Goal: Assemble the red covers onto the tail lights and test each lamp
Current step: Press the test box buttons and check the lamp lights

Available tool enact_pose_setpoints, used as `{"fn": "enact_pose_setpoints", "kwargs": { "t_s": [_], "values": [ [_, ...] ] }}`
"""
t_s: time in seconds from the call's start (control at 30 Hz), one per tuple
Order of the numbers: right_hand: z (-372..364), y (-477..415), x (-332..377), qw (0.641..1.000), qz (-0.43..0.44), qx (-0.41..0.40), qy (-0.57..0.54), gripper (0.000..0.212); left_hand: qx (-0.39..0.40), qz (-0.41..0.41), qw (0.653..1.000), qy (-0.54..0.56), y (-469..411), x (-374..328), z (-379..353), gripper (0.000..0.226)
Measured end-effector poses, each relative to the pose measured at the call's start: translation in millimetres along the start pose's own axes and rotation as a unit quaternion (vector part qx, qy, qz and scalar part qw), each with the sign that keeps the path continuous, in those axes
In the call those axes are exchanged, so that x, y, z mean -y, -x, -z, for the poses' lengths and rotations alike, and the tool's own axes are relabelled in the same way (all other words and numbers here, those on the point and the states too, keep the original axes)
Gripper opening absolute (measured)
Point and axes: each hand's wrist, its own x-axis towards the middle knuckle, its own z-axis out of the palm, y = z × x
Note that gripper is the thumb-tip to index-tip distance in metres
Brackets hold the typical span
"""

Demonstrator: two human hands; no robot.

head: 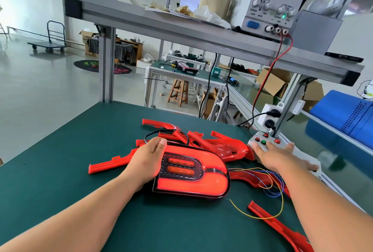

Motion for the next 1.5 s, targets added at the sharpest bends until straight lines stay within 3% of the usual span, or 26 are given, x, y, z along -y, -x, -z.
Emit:
{"fn": "enact_pose_setpoints", "kwargs": {
  "t_s": [0.13,0.7,0.77,0.9,1.2,1.5],
  "values": [
    [-1.6,-2.6,-0.1,0.999,0.021,0.008,0.029,0.096,0.004,-0.001,1.0,0.003,-0.1,-0.7,0.6,0.034],
    [-5.6,15.5,-1.8,0.997,-0.026,-0.068,0.041,0.089,0.001,-0.006,1.0,0.0,1.4,2.2,-0.5,0.035],
    [-5.5,16.0,0.6,0.993,0.0,-0.114,0.037,0.09,0.004,-0.008,1.0,0.003,0.7,2.3,-0.8,0.035],
    [-8.0,14.1,14.8,0.967,0.166,-0.192,0.033,0.067,0.005,-0.007,1.0,0.006,-0.1,2.9,-0.7,0.035],
    [-21.6,3.7,26.0,0.97,0.174,-0.172,0.009,0.058,0.009,0.001,1.0,0.008,-2.2,4.2,0.1,0.036],
    [-20.9,8.2,25.1,0.974,0.165,-0.158,0.003,0.062,0.011,0.0,1.0,0.007,-0.7,2.7,0.5,0.037]
  ]
}}
